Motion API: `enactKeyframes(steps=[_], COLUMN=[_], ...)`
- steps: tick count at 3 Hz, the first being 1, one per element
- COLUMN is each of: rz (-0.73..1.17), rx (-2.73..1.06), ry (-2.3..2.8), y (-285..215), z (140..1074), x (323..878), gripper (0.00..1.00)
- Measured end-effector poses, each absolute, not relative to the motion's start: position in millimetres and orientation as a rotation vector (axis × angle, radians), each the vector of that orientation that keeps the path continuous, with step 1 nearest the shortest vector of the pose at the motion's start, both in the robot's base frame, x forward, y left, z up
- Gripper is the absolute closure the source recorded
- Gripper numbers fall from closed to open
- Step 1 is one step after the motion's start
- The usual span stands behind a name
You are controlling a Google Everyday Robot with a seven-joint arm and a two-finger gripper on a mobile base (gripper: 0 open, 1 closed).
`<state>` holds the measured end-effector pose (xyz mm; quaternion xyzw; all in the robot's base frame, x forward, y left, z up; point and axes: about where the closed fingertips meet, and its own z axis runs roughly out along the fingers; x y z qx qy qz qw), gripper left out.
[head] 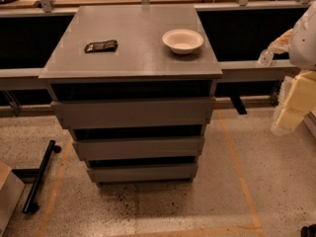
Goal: Open middle drawer
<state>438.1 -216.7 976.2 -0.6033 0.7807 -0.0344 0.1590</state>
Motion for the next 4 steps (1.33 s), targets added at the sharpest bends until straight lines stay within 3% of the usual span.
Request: enactKeyframes(steps=[1, 4], rz=[-0.099, 0.268], rx=[-1.725, -1.851], ry=[2.232, 2.050], y=[-216.6, -151.8], z=[976.2, 870.4], x=[438.1, 484.0], gripper=[0.00, 0.00])
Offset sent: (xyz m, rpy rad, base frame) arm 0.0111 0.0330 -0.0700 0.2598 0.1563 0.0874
